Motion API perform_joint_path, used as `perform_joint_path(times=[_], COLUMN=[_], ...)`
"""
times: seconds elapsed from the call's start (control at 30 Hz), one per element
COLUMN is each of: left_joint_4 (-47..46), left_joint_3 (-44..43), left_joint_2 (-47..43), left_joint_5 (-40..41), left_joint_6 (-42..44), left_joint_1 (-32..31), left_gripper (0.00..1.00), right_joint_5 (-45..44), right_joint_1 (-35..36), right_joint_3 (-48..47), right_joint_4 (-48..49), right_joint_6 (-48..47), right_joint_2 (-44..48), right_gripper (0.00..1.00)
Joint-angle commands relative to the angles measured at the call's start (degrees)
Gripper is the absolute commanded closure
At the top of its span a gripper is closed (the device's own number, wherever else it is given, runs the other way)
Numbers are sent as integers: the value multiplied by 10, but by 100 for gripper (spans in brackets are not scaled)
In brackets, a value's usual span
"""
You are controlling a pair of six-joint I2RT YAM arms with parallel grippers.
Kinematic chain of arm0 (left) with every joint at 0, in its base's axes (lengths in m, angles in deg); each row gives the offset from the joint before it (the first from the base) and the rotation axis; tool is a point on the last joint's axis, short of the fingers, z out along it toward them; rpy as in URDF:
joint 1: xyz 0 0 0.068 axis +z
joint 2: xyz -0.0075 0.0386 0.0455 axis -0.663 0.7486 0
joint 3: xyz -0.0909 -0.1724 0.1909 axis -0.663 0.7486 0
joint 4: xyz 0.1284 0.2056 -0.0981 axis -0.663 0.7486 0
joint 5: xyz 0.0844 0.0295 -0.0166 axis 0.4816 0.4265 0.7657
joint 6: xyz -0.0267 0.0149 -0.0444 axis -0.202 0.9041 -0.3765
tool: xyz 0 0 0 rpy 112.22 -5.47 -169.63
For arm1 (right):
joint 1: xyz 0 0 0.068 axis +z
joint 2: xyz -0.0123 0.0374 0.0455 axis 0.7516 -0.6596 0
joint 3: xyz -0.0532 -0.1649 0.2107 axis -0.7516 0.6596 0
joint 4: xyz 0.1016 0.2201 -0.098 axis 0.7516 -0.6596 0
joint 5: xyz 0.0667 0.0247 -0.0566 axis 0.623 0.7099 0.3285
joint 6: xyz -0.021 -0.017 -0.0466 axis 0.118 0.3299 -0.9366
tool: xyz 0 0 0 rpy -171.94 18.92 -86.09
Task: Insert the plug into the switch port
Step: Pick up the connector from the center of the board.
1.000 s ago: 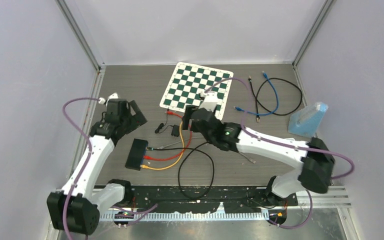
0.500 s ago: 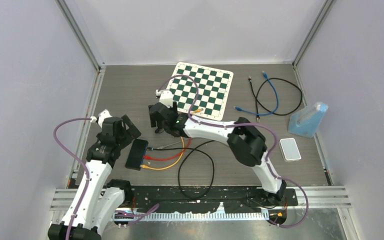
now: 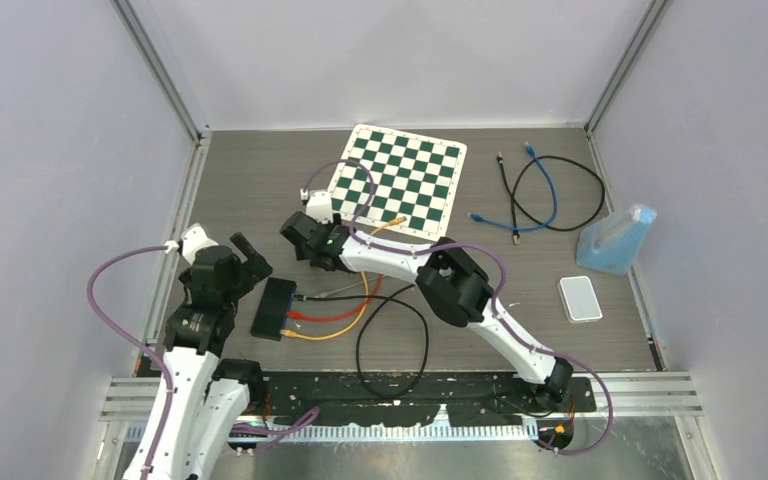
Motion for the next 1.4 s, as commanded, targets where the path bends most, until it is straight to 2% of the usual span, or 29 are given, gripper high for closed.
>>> perform_joint_path(times=[0.0, 0.17, 0.23, 0.27, 0.33, 0.43, 0.5, 0.63, 0.7, 0.83, 1.03, 1.17, 1.23, 1.27, 1.3, 1.33, 1.37], left_joint_4=[1, -2, -4, -7, -9, -20, -28, -47, -53, -74, -126, -116, -104, -93, -79, -63, -40], left_joint_3=[1, 6, 8, 9, 8, 4, 0, -5, -5, -7, -14, -24, -26, -29, -35, -40, -51], left_joint_2=[-5, -8, -9, -9, -9, -8, -5, 9, 18, 36, 77, 118, 133, 138, 142, 145, 148], left_joint_5=[34, 29, 24, 19, 5, -29, -50, -107, -128, -174, -293, -293, -277, -266, -246, -212, -159], left_joint_6=[14, 6, 4, 5, 10, 33, 41, 51, 42, 30, 23, 13, 11, 16, 17, 12, -7], left_joint_1=[3, 3, 3, 3, 3, 3, 3, 4, 3, 3, 3, 4, 4, 6, 8, 10, 13], left_gripper=[0, 1, 0, 1, 1, 1, 2, 3, 3, 6, 9, 10, 9, 8, 8, 7, 5], right_joint_5=[-9, -1, 1, 1, 3, 65, 124, 236, 284, 346, 413, 400, 389, 383, 381, 374, 366], right_joint_1=[0, -1, -1, -1, -1, -8, -15, -21, -22, -23, -23, -23, -23, -24, -24, -25, -25], right_joint_3=[-56, -47, -45, -40, -3, 123, 200, 342, 398, 501, 611, 632, 623, 612, 598, 590, 568], right_joint_4=[-65, -86, -83, -79, -48, 82, 155, 292, 332, 404, 489, 481, 435, 422, 400, 389, 367], right_joint_6=[37, 66, 52, 41, -9, -99, -158, -294, -369, -452, -519, -526, -513, -499, -491, -470, -458], right_joint_2=[-25, -21, -14, -4, 27, 92, 148, 249, 297, 357, 420, 430, 423, 417, 415, 410, 407], right_gripper=[32, 37, 45, 55, 68, 84, 89, 95, 95, 95, 95, 95, 88, 77, 72, 64, 62])
